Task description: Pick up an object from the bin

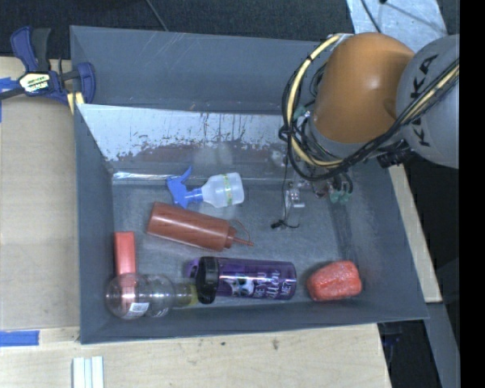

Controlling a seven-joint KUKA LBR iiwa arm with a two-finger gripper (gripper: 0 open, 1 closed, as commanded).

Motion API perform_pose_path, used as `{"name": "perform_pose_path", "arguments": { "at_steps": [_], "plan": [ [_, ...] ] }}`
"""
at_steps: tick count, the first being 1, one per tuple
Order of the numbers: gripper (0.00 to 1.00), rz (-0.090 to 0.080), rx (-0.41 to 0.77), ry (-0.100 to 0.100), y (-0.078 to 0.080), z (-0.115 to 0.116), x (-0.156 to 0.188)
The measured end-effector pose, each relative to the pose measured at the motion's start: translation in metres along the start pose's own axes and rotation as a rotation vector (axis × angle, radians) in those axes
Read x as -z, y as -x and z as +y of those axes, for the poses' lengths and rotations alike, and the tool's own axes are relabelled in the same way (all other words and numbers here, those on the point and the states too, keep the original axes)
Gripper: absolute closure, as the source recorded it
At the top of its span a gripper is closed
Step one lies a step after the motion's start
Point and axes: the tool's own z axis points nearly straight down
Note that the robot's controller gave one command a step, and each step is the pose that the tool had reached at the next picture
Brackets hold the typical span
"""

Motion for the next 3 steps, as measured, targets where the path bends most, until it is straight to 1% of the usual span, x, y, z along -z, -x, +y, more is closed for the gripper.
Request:
{"name": "perform_pose_path", "arguments": {
  "at_steps": [1, 2, 3],
  "plan": [
    [0.00, 0.000, 0.000, 0.000, 0.000, 0.000, 0.000],
    [0.00, -0.008, 0.042, -0.001, 0.008, 0.023, -0.042],
    [0.00, 0.000, -0.028, 0.000, -0.018, 0.059, -0.096]
  ]
}}
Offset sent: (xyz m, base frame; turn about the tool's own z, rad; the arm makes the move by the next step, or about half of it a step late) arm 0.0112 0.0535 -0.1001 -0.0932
